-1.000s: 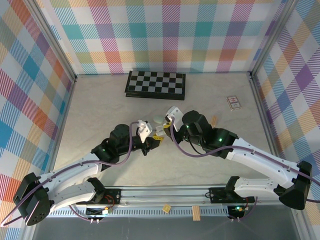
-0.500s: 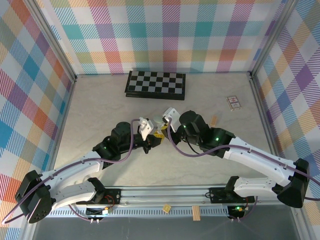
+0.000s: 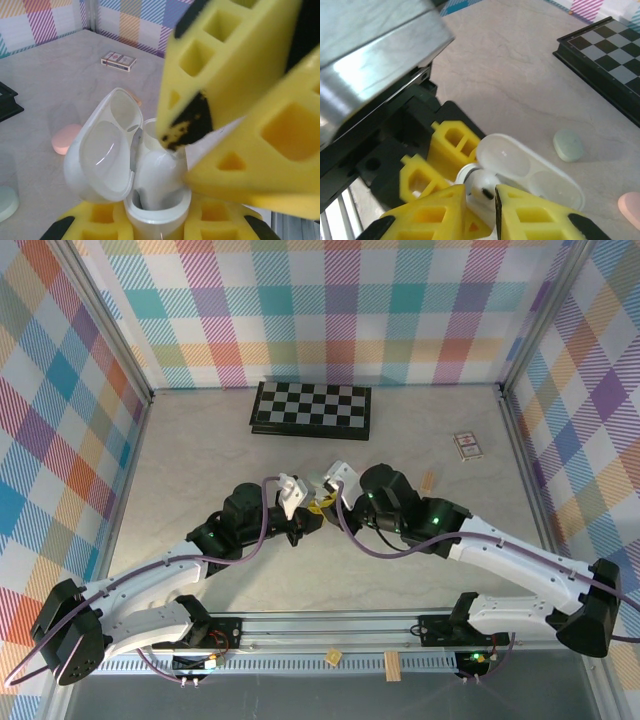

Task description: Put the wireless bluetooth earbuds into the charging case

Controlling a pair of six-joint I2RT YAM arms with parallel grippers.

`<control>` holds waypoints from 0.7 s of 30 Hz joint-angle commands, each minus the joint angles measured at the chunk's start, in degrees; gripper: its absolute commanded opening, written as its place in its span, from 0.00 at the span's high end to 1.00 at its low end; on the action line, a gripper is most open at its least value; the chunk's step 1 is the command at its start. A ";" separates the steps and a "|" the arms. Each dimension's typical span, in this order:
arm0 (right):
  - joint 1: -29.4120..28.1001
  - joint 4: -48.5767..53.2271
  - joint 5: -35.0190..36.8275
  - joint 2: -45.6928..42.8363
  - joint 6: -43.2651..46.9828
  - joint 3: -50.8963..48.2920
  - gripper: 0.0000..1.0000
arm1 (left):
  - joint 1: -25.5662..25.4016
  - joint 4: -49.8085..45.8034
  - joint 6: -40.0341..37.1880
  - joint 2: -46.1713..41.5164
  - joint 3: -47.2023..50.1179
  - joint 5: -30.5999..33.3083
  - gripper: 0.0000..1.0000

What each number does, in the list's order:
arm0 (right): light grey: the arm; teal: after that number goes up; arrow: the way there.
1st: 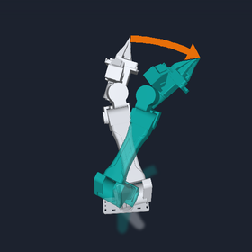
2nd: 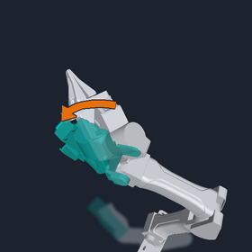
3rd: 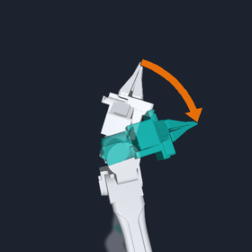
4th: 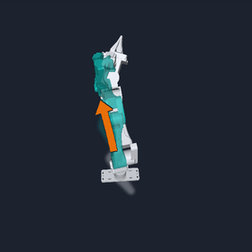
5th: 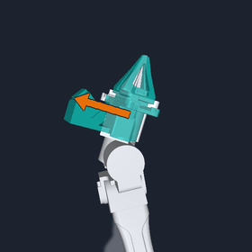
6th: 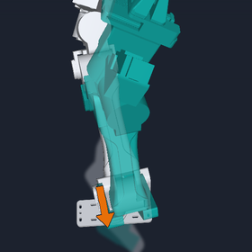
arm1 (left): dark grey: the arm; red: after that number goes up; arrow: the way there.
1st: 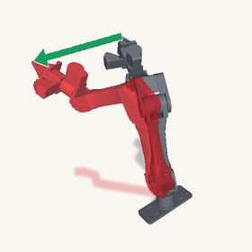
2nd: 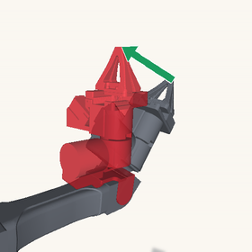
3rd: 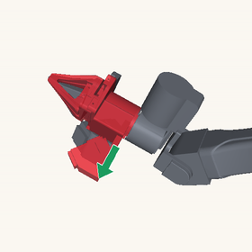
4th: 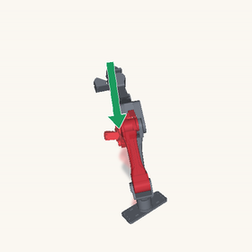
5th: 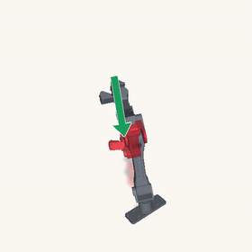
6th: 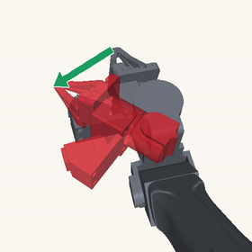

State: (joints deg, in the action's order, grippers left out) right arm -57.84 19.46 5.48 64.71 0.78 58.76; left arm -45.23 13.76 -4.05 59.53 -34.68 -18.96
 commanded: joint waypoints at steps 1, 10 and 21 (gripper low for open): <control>-0.40 0.69 -2.91 -2.20 0.90 -0.59 0.76 | 0.20 3.35 -0.14 -0.62 -1.63 0.36 0.88; 2.13 -2.87 1.11 -8.71 -5.57 -2.65 0.43 | 0.19 4.43 -7.22 -2.58 0.78 -1.90 0.89; 30.04 -4.15 -9.91 -13.19 -27.11 -11.24 0.35 | 0.19 4.53 -12.21 -6.46 3.78 -3.62 0.88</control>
State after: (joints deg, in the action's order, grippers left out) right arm -32.42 14.63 -0.01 49.36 -19.00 47.94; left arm -45.23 15.88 -14.02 54.57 -31.99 -20.62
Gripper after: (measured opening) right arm 0.650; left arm 0.163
